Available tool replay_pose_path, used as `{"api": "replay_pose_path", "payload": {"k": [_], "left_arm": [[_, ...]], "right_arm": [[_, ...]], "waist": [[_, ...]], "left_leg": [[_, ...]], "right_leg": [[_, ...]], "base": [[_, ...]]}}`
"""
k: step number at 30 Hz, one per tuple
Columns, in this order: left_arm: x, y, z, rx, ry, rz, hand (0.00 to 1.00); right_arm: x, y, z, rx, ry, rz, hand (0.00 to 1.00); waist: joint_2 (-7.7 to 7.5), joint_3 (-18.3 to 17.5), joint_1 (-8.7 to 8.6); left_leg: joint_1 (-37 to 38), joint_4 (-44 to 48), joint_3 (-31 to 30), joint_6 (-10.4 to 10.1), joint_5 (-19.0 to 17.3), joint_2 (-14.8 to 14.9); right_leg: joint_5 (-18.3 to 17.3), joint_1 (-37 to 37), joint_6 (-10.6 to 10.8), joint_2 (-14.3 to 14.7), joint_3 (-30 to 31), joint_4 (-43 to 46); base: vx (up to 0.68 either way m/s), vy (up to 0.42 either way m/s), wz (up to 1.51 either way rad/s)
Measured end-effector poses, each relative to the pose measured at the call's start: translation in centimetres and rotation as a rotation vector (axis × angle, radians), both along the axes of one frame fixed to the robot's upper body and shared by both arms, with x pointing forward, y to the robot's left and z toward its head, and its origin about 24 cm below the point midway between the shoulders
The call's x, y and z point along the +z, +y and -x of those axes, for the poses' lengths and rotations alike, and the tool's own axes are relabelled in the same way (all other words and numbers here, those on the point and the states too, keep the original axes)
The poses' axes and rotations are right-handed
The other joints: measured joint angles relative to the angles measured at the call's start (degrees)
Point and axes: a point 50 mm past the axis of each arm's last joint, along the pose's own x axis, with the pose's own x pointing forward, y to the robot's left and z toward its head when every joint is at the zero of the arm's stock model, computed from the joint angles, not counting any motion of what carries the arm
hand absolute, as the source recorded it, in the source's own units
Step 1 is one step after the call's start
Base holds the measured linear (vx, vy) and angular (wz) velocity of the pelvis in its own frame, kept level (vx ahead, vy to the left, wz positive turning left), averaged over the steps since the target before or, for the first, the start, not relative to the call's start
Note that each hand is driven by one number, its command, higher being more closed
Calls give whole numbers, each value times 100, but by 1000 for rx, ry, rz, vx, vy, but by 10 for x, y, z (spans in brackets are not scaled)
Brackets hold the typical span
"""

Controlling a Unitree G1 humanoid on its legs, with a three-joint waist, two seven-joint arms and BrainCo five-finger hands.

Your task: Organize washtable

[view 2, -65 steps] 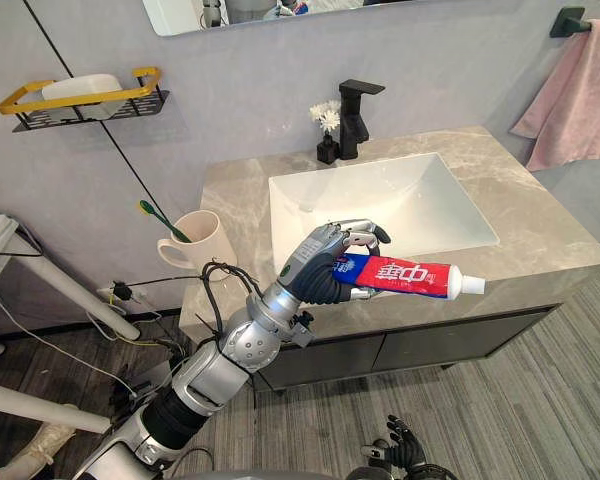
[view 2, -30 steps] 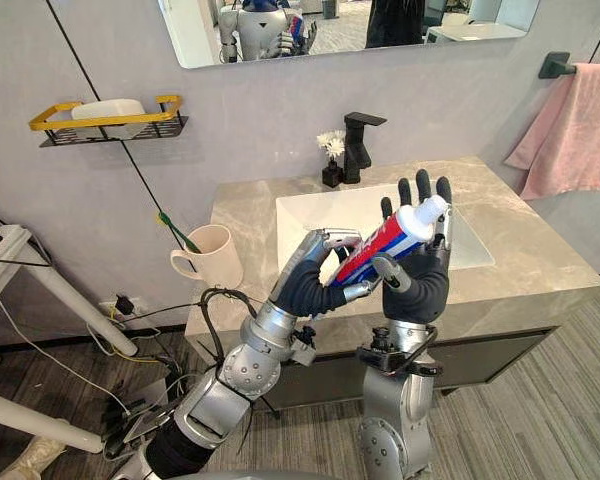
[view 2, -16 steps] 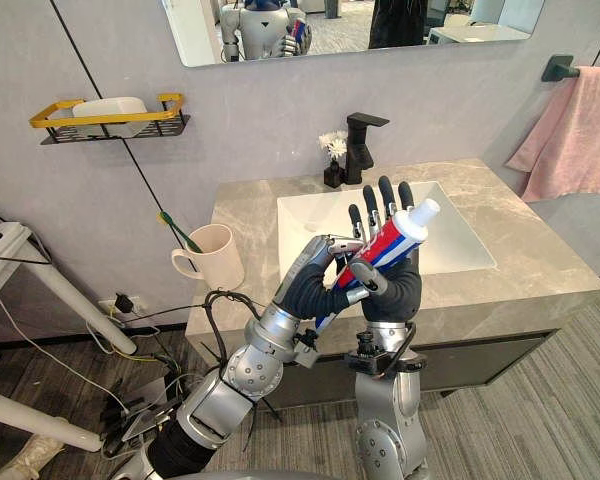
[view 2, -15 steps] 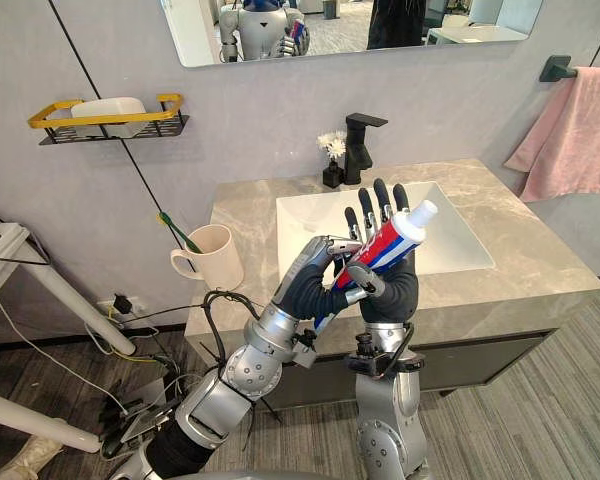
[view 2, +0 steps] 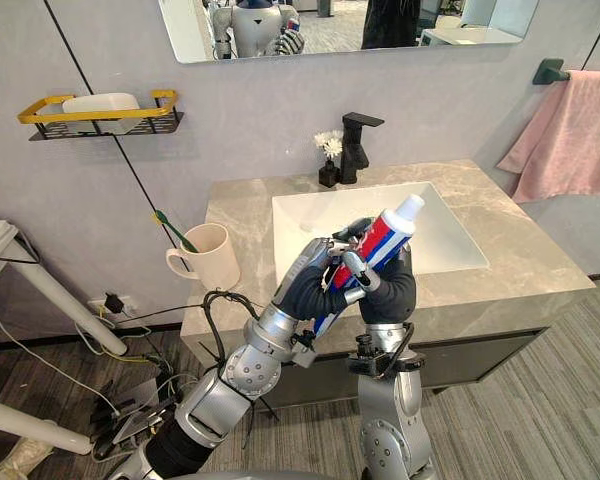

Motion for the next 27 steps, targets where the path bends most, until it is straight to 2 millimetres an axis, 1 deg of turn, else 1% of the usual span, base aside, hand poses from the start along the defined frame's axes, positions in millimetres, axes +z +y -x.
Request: {"api": "replay_pose_path", "payload": {"k": [8,17,27], "left_arm": [[-3,-2,0,-7,10,-13,100],[-1,1,-1,-9,4,4,100],[1,2,-5,-2,23,50,100]], "right_arm": [[1,-1,0,-31,1,22,100],[11,1,-5,-73,-51,107,100],[25,1,-11,-226,-113,277,100]], "waist": [[0,0,0],[-1,-1,3],[-1,-1,14]], "left_leg": [[25,-5,19,0,0,0],[95,-40,93,-1,-1,0],[126,-58,125,-2,-1,2]], "right_leg": [[1,6,-1,3,15,0],[5,9,-5,16,122,0],[8,13,-5,25,152,1]], "base": [[-1,0,0],[-9,2,-4],[-2,0,-1]]}}
